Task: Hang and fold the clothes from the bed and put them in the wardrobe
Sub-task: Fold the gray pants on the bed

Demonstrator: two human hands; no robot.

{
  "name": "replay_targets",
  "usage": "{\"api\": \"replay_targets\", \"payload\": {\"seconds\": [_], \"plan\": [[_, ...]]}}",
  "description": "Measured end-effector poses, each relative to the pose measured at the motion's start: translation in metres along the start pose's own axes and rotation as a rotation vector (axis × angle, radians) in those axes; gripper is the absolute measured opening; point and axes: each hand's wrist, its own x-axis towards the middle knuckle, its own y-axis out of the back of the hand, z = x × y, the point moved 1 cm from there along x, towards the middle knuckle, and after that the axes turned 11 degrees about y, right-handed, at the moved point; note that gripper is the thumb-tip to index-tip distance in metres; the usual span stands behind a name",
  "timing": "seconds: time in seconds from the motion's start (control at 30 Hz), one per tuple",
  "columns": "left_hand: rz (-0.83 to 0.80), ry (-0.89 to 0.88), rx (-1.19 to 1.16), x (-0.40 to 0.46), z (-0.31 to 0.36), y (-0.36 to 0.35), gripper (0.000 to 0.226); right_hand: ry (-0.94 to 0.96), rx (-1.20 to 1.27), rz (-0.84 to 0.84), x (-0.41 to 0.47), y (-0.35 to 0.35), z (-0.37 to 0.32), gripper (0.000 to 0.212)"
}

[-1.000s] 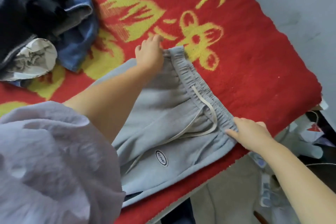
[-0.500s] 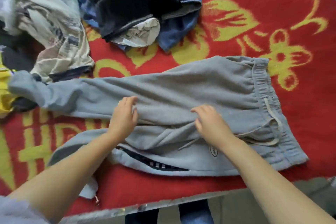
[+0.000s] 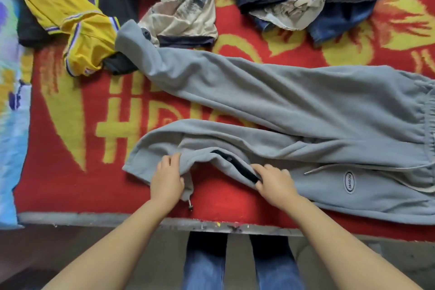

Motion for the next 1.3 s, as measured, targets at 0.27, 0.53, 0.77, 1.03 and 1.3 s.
{"api": "replay_targets", "payload": {"seconds": [0.27,0.53,0.77,1.03,1.3], "plan": [[0.138,-0.869,0.131,-0.002,-0.066,0.06,0.054,0.157,-0.047,-0.468,-0.035,0.005,-0.004,0.05],[0.002,-0.031,0.08,0.077,-0.098,0.037,0.068,0.107,-0.223,0.06,0.033,0.041,-0.02,0.059],[-0.121,-0.03,-0.595,0.1,-0.117,0.072,0.023,0.021,-0.22,-0.106,0.057,0.069,-0.035,0.013],[-0.502,-0.206,0.094,0.117,-0.148,0.158,0.047,0.029,0.231,-0.322,0.046,0.101,-0.04,0.02],[0.163,-0.063,0.17,0.133,-0.093,0.072,0.081,-0.01,-0.102,0.189,0.087,0.059,-0.044,0.044]]}}
